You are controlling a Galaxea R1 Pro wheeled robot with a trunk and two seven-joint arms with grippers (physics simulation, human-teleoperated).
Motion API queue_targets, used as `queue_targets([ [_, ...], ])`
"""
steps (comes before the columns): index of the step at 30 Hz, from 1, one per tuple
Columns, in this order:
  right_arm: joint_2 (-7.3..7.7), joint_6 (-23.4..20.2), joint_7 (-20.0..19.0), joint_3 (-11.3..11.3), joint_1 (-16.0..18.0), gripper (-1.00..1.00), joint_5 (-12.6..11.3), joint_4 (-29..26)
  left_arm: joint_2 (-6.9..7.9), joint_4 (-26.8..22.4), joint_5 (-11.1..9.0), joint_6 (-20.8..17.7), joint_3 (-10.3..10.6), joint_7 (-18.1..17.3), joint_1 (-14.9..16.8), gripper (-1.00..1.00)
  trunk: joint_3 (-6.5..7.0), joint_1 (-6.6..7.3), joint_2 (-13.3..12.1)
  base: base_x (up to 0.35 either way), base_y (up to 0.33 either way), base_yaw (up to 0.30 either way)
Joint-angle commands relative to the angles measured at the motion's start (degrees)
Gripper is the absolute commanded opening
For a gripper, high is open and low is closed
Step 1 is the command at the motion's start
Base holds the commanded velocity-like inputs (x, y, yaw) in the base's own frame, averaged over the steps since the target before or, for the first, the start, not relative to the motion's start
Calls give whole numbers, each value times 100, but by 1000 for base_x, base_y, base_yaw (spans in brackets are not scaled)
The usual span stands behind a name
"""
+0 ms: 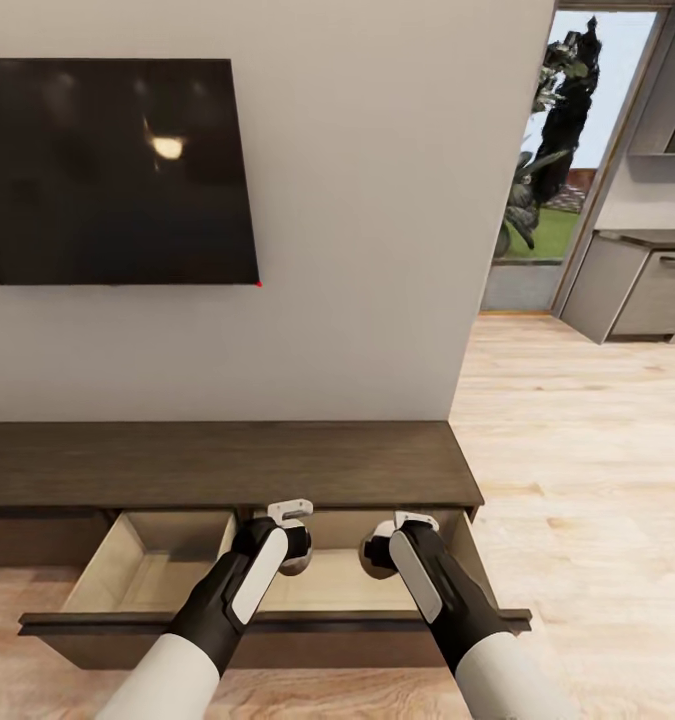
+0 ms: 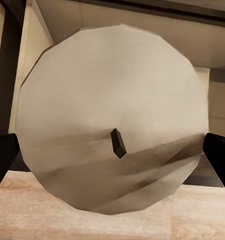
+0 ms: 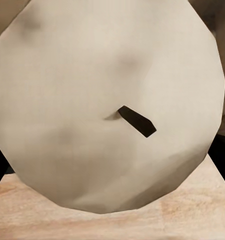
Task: Place each of the two pumpkins and all three candles from the living room inside a cabinet in the living room (use any cabinet), then make sure every cabinet is closed, and position the cauldron so it is next to a table in the living room.
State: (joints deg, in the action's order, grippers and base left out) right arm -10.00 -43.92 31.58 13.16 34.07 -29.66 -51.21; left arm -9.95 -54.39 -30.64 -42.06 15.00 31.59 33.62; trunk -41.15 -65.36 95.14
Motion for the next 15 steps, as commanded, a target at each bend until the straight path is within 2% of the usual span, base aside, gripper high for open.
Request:
queue_targets([
  [1, 0, -1, 48, 9, 7, -100, -50, 2, 2, 0, -56, 4, 12, 58, 4, -100, -24, -22, 45, 0, 0, 0],
  [6, 0, 195, 42, 11, 12, -100, -30, 21, -5, 176, -56, 359, 12, 54, 4, -100, -113, -132, 245, 0, 0, 0],
  [15, 0, 318, 41, 102, 12, -100, -23, 29, -5, 252, -47, 448, 4, 49, 4, -100, -275, -330, 606, 0, 0, 0],
])
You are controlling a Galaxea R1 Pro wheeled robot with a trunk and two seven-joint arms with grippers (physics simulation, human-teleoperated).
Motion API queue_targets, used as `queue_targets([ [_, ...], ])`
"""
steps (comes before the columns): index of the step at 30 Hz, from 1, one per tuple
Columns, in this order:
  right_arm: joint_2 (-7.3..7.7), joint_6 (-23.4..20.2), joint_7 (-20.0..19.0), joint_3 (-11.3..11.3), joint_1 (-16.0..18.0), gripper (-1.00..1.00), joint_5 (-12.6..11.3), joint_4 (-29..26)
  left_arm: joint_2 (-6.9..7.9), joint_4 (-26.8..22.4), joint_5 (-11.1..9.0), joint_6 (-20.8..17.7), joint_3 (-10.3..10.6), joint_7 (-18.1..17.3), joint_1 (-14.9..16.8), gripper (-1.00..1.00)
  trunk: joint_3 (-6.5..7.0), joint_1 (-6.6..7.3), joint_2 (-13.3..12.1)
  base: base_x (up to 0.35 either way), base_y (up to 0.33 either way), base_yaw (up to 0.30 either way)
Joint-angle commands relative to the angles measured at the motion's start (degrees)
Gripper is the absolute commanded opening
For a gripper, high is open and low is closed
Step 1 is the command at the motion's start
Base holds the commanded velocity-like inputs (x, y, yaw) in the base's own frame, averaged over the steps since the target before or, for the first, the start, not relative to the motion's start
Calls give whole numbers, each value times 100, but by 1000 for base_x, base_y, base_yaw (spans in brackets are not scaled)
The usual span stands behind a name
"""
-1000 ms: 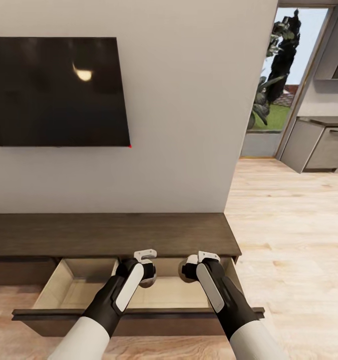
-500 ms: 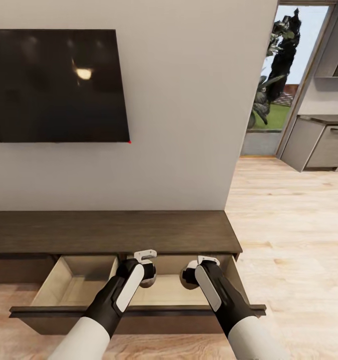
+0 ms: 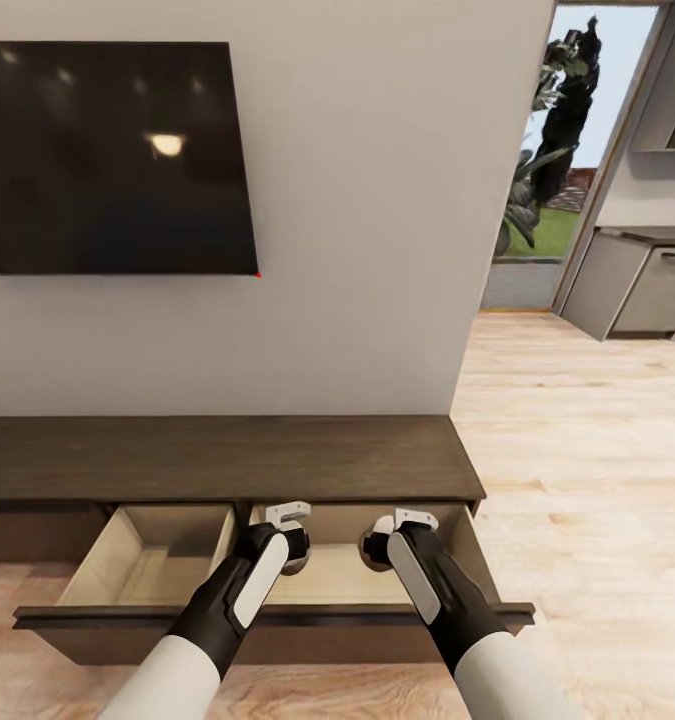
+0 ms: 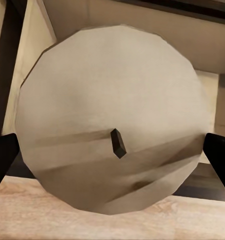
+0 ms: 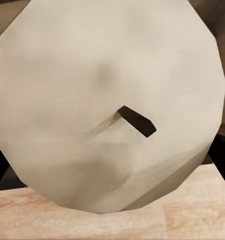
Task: Place each of the two pumpkins and all three candles from the living room inside a cabinet in the living room (use any cabinet), then make sure every cabinet is closed, and position the cauldron so it is next to a table in the living room.
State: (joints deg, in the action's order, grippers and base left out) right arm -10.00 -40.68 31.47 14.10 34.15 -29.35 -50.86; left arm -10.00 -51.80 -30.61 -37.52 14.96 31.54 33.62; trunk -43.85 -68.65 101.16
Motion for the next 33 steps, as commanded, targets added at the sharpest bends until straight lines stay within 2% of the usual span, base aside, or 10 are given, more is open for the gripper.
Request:
queue_targets([
  [1, 0, 12, 52, 11, 4, -100, -53, -7, 0, -7, -51, -5, 8, 54, 4, -100, -24, -22, 44, 0, 0, 0],
  [9, 0, 109, 52, 21, 4, -100, -53, -7, 0, -6, -59, -1, 8, 47, 4, -100, -167, -198, 365, 0, 0, 0],
  [16, 0, 121, 52, 163, 4, -100, -53, -9, 0, -6, -65, -1, 7, 33, 4, -100, -293, -351, 646, 0, 0, 0],
  [33, 0, 125, 52, 172, 4, -100, -53, -12, 0, -6, -62, 14, 16, 2, 4, -100, -598, -725, 1328, 0, 0, 0],
])
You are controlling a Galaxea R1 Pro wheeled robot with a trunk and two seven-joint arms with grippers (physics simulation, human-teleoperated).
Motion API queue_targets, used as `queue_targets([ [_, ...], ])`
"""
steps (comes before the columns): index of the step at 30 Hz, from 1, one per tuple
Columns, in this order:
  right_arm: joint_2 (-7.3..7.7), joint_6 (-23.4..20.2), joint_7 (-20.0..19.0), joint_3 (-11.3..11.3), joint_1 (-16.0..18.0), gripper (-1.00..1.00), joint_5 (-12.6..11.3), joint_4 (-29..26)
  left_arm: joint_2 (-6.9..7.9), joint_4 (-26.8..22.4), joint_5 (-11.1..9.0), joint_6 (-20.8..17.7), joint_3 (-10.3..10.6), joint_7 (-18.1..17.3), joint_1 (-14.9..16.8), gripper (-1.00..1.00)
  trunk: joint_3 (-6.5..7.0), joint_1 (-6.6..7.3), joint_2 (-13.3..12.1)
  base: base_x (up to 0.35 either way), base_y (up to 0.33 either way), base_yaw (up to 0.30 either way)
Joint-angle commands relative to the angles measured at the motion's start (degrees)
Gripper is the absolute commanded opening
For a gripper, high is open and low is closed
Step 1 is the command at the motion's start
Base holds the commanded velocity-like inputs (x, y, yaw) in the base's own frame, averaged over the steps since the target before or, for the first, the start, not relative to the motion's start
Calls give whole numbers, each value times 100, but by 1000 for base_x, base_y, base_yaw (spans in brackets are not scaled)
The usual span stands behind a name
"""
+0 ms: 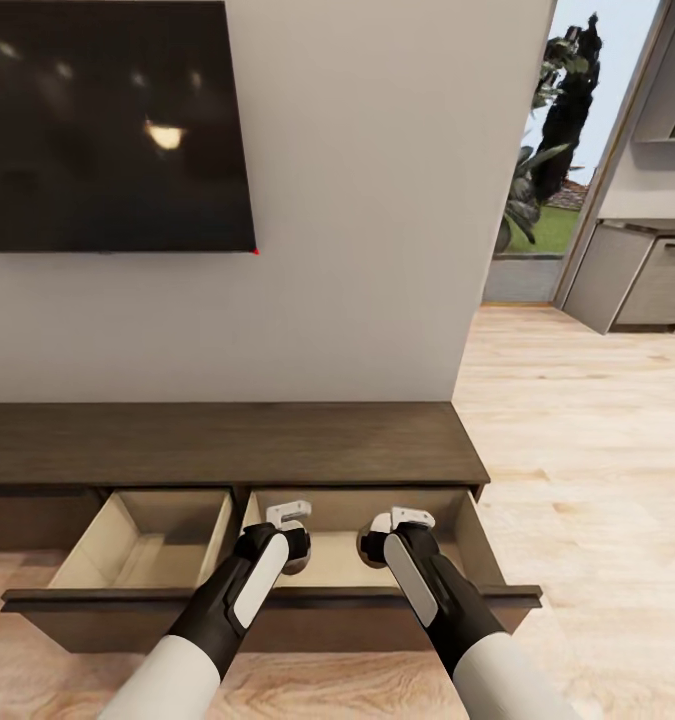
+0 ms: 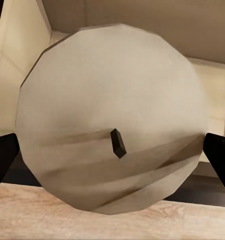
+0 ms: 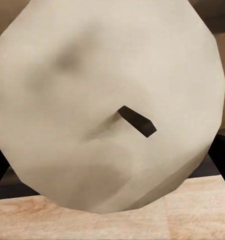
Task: Place each of the two pumpkins and all three candles from the living room inside a cabinet in the living room (use any cabinet), then make sure every cabinet is closed, and position the cauldron so it is next to a table in the living room.
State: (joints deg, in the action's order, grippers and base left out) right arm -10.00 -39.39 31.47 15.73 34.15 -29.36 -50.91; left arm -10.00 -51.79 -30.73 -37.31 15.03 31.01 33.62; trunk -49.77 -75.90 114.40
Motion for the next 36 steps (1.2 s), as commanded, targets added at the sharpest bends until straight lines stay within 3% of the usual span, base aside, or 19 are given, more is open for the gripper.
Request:
queue_targets([
  [1, 0, -4, 52, 9, 4, -100, -52, -7, 0, -7, -49, -6, 8, 54, 4, -100, -24, -22, 44, 0, 0, 0],
  [8, 0, 1, 52, 9, 4, -100, -52, -6, 0, -9, -48, -4, 8, 54, 4, -100, -149, -175, 325, 0, 0, 0],
  [36, 0, -5, 52, 9, 4, -100, -52, -6, 0, -25, -52, -13, 17, 38, 4, -100, -149, -175, 325, 30, 23, 0],
])
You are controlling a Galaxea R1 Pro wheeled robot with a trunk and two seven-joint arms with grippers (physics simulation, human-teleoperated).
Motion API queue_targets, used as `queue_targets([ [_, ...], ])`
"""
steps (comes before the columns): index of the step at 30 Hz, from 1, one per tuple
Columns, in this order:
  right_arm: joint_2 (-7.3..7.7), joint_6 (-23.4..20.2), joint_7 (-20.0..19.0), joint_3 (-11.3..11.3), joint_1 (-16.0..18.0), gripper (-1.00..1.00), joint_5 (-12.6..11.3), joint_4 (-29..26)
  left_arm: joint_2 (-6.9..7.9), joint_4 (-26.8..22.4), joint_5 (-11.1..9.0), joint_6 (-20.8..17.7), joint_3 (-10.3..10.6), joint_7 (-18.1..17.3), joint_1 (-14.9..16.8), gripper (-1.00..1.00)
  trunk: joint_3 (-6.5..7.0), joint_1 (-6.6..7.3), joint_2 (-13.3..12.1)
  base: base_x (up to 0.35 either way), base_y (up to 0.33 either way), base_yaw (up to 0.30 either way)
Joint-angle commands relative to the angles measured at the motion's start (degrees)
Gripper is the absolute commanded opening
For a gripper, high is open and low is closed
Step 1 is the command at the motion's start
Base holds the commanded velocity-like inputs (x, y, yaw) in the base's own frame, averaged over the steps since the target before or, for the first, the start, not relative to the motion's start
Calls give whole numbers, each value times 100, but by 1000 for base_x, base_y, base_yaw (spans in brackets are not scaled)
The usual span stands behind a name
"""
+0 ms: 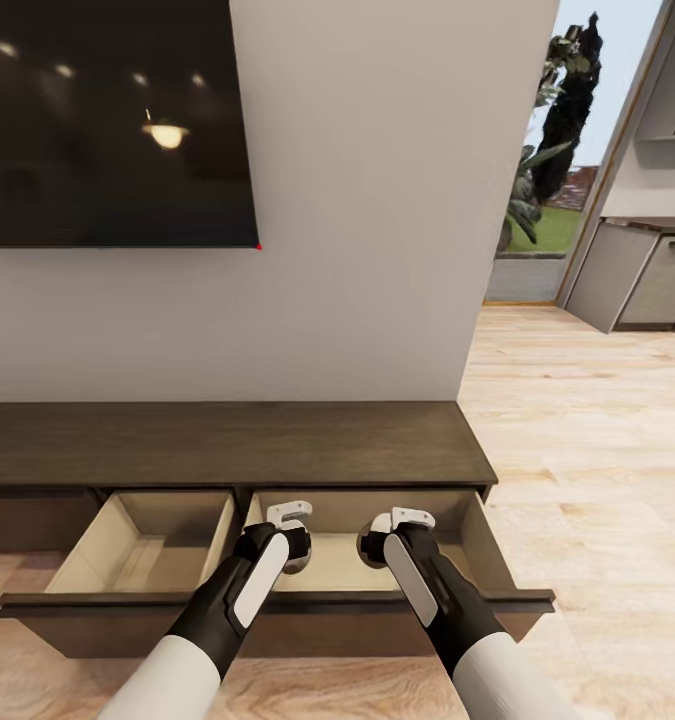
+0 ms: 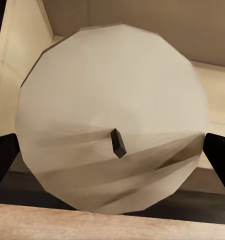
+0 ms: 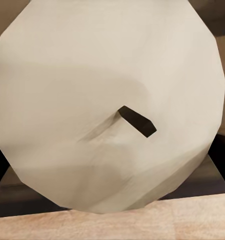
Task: Place each of the two pumpkins and all three candles from the living room inside a cabinet in the living room (use any cabinet), then make sure every cabinet is closed, and position the cauldron so it is next to a table in the living room.
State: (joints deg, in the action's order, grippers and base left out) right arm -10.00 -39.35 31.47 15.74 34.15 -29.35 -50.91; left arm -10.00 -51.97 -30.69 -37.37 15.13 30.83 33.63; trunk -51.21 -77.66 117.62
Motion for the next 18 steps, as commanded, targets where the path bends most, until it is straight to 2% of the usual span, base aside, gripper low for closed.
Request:
queue_targets([
  [1, 0, -8, 52, 8, 4, -100, -53, -6, 0, -7, -58, -7, 7, 57, 3, -100, -5, 0, 2, 29, 23, 0],
  [6, 0, -10, 52, 8, 4, -100, -53, -3, 0, -7, -54, -7, 7, 55, 4, -100, -5, 0, 2, 12, 7, 0],
  [13, 0, -7, 52, 8, 4, -100, -53, -6, 0, -7, -52, -7, 7, 60, 3, -100, -5, 0, 2, 158, 10, 0],
  [18, 0, -8, 52, 8, 4, -100, -53, -6, 0, -6, -52, -7, 7, 57, 3, -100, -5, 0, 2, 57, -7, 0],
])
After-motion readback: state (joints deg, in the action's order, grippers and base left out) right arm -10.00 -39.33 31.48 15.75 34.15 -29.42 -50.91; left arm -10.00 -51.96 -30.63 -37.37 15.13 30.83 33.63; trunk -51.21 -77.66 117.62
